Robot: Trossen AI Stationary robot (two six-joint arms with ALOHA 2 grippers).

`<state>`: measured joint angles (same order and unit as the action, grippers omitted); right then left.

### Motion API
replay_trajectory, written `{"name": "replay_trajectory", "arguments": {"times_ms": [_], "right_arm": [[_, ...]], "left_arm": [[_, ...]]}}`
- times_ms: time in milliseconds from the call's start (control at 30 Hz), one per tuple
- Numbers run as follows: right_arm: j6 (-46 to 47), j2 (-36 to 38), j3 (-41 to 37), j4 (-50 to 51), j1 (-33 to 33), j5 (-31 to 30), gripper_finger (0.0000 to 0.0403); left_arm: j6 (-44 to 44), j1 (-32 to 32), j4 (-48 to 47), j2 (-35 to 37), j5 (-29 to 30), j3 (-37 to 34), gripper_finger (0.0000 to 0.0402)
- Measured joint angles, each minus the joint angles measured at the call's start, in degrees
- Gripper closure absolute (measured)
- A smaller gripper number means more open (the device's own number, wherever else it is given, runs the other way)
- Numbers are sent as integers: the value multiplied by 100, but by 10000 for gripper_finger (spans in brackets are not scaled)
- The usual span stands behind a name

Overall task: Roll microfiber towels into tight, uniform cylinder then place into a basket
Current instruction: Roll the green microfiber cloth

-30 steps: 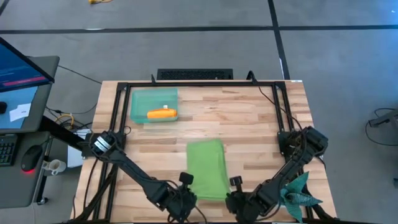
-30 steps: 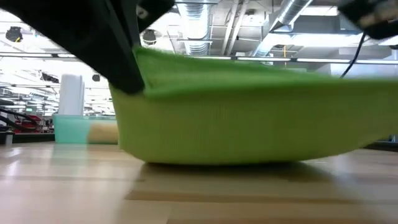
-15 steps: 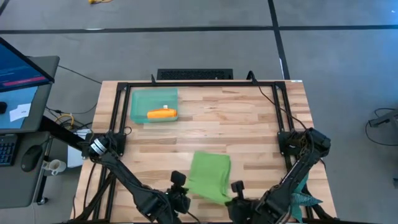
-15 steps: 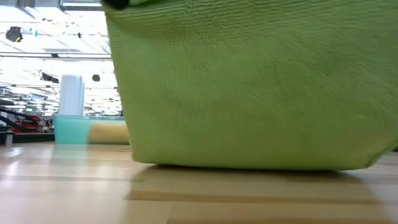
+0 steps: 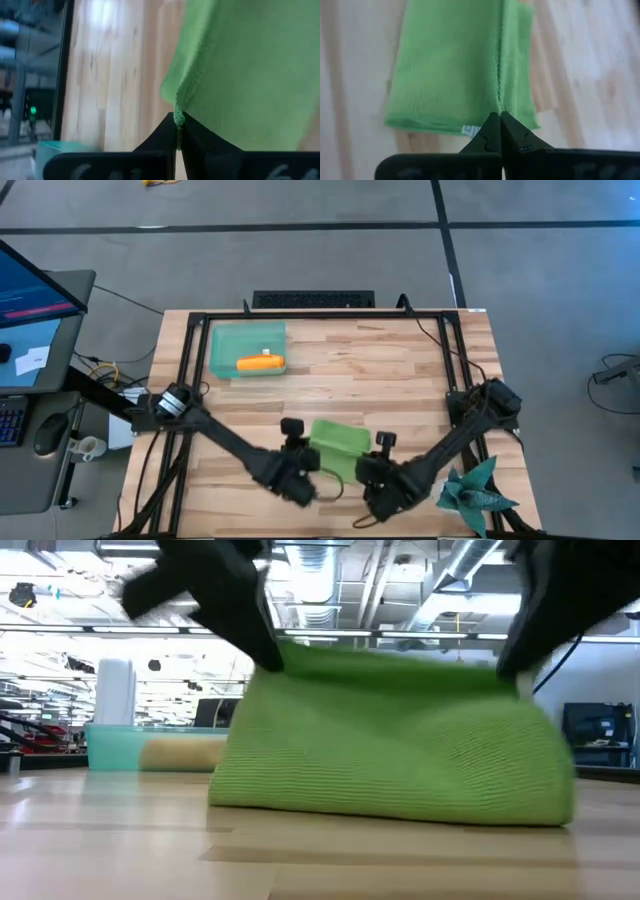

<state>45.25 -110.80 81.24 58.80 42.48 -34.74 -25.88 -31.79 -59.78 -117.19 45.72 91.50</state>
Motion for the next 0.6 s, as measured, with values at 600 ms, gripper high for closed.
{"name": "replay_trajectory", "arguments": {"times_ms": [600], "right_arm": [[333,-9,-772,-131,-617,258,393]], "left_arm": [[529,941,939,-2,-1221,-279,399]]}}
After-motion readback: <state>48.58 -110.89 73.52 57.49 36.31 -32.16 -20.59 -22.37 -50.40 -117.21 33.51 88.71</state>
